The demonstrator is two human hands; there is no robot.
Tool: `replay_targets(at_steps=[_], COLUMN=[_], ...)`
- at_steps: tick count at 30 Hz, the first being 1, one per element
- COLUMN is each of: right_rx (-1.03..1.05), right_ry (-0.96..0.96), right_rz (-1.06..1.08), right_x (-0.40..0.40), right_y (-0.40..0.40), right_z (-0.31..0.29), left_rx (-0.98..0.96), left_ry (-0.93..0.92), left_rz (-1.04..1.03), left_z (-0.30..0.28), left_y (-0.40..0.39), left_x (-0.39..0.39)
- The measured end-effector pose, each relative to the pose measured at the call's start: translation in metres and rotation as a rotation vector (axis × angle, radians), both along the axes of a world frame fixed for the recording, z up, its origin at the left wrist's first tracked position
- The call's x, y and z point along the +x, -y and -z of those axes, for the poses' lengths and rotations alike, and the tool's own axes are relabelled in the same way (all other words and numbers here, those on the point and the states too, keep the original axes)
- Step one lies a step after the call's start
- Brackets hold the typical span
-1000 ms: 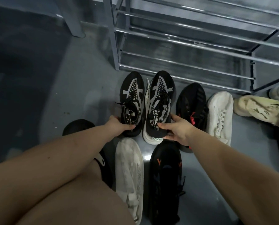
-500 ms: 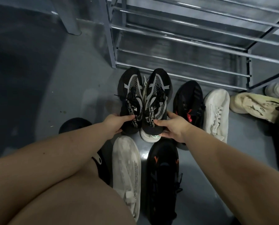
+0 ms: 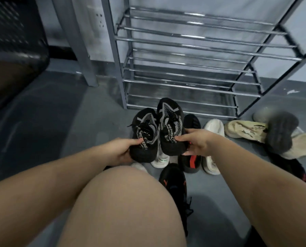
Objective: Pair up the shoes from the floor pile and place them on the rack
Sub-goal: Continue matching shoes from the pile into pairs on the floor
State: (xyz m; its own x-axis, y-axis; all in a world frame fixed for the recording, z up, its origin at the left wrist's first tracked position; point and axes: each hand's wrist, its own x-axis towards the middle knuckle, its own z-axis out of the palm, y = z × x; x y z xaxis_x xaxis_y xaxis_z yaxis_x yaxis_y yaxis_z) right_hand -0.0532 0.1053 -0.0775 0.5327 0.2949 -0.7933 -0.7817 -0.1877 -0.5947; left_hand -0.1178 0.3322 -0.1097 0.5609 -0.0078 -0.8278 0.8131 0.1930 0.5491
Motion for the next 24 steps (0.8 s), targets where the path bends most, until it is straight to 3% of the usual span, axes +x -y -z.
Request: replay_targets(at_steps=[8, 14, 19, 24], right_rx=[-0.026, 0.058, 0.071, 0.078], right_ry=[0.156, 0.307, 0.419, 0.488], right_rz=[0.083, 0.275, 0.347, 0.341], right_x=[-0.04, -0.058, -0.069, -0.072], right_y=[0.039, 0.074, 0.102, 0.127], right_z=[-0.1, -0.146, -0.175, -0.186], left_rx=[-0.011, 0.056, 0.03, -0.071], left_ry=[0.143, 0.243, 0.286, 0.296], left_rz=[0.101, 0.23, 0.248, 0.213], left_z=[-0.106, -0.182, -0.21, -0.198], left_y=[0.035, 0.069, 0.1, 0.116], left_x=[-0.007, -0.004, -0.005, -0.008])
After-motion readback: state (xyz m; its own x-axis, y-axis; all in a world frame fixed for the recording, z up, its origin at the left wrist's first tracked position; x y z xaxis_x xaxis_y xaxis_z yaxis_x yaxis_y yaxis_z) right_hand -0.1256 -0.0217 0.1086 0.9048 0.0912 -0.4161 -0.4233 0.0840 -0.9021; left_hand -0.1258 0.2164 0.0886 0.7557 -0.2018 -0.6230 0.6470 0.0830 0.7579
